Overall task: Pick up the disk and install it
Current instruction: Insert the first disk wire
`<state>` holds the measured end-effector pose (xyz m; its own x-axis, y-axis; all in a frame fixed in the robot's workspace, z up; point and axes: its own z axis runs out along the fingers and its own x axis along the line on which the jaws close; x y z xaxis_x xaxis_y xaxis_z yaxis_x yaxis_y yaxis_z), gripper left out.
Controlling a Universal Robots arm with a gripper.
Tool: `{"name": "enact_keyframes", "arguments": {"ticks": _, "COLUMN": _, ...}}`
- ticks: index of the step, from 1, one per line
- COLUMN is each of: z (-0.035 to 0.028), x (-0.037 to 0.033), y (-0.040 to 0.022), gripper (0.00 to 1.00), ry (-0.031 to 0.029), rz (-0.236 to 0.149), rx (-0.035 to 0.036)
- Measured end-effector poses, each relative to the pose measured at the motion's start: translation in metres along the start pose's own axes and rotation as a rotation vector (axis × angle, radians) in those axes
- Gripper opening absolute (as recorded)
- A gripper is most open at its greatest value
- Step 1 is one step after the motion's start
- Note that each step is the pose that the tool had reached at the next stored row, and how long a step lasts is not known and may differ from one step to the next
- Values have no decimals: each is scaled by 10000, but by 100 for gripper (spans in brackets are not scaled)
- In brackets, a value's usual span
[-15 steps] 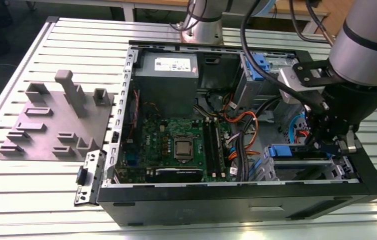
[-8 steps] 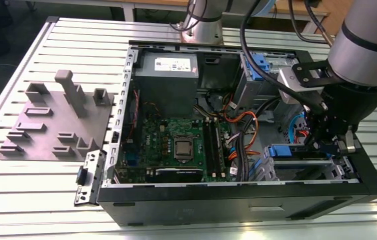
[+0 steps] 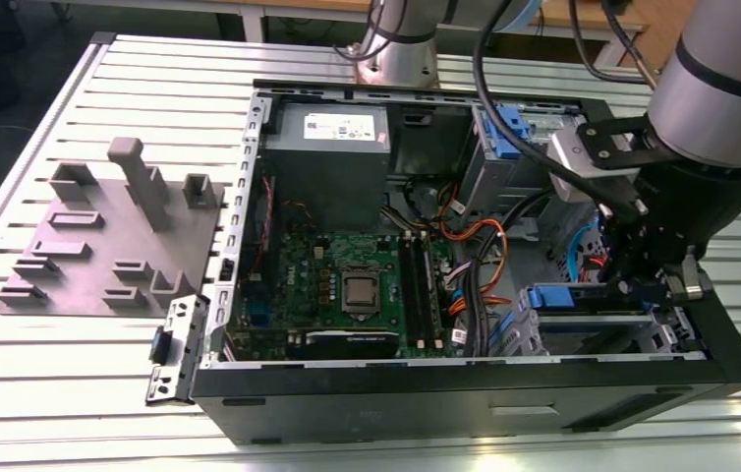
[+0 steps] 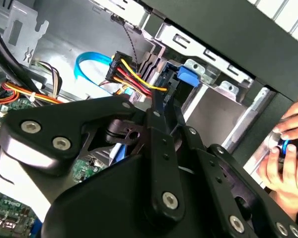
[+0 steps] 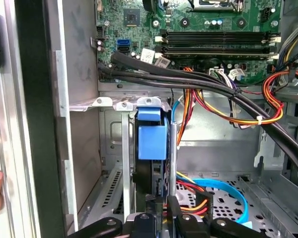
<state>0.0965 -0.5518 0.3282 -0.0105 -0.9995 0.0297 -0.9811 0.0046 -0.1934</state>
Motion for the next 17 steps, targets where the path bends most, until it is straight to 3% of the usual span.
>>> {"name": "enact_keyframes", "arguments": {"ticks": 7, "z": -107, "x": 3, "y": -21, "gripper": 24, "ry": -30, "rz": 4, "rx": -66}}
{"name": "enact_keyframes", "arguments": {"ticks": 10, "z": -112, "x": 3, "y": -22, "gripper": 22, "ry": -39, "rz": 6, "rx": -81}}
{"name": "enact_keyframes", "arguments": {"ticks": 13, "z": -113, "x": 3, "y": -22, "gripper": 11, "ry": -37, "rz": 5, "rx": -82}}
{"name": "enact_keyframes", "arguments": {"ticks": 17, "z": -113, "x": 3, "y": -22, "gripper": 11, "ry": -37, "rz": 5, "rx": -84}}
